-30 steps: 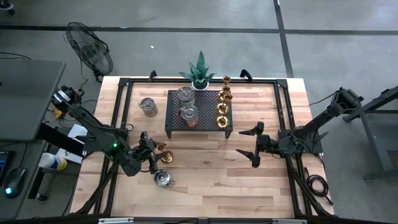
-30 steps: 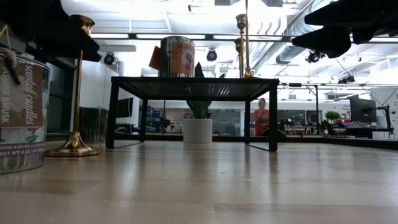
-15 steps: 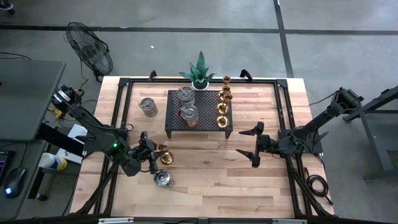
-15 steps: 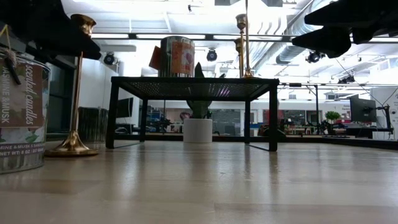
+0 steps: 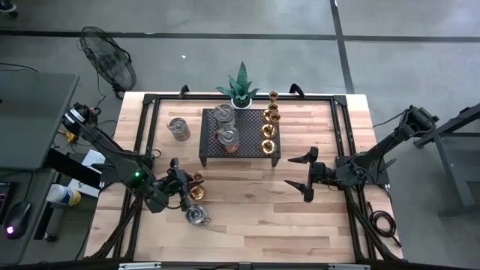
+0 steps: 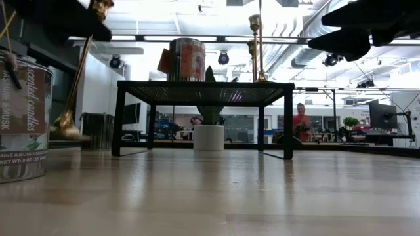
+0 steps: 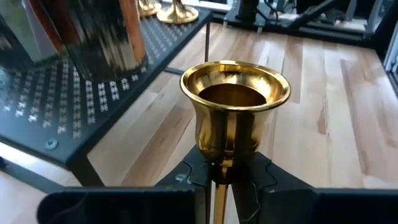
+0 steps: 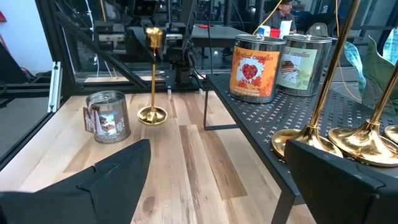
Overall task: Pick & Place candle stick holders
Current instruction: Put the gold candle holder on the shelf
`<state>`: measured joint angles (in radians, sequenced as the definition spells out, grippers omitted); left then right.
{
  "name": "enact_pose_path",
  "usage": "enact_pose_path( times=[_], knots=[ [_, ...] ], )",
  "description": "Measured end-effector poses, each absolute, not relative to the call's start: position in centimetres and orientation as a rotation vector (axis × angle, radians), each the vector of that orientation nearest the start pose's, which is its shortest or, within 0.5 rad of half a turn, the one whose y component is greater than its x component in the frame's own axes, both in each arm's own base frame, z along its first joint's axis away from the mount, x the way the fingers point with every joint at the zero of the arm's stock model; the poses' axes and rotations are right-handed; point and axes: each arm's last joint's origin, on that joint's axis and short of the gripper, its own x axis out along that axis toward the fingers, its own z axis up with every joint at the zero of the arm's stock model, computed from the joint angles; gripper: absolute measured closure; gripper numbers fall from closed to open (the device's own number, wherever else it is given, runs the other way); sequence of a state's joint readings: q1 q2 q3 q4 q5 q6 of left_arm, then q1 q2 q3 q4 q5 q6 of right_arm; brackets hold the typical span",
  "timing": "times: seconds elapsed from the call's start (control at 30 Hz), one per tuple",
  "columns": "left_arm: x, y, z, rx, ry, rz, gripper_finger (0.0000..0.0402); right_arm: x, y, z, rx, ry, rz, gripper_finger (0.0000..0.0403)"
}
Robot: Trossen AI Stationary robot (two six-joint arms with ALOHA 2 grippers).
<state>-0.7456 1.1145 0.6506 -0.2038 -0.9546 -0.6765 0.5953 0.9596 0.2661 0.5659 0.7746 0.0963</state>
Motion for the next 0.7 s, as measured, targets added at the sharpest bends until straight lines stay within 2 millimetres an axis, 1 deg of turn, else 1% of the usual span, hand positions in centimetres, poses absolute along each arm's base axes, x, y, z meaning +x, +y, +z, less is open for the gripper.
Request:
enact_pose_path(
  times=[0.13,0.33,0.47,0.57,0.7],
  knots=[
    [17.7,-13.0,24.9,-0.148,0.338,0.353,0.0373,16.3,8.6,19.8,0.015,0.090,-0.180,0.0041],
    [17.8,-13.1,28.5,-0.126,0.348,0.365,0.0372,16.3,8.6,19.8,0.015,0.091,-0.180,0.0041],
    [17.8,-13.1,31.6,-0.143,0.332,0.366,0.0371,16.3,8.6,19.8,0.016,0.090,-0.180,0.0041],
    [17.5,-12.8,34.4,-0.151,0.308,0.379,0.0371,16.3,8.6,19.8,0.015,0.090,-0.180,0.0041],
    [17.3,-12.0,38.1,-0.135,0.257,0.406,0.0371,16.3,8.6,19.8,0.015,0.090,-0.180,0.0041]
  ],
)
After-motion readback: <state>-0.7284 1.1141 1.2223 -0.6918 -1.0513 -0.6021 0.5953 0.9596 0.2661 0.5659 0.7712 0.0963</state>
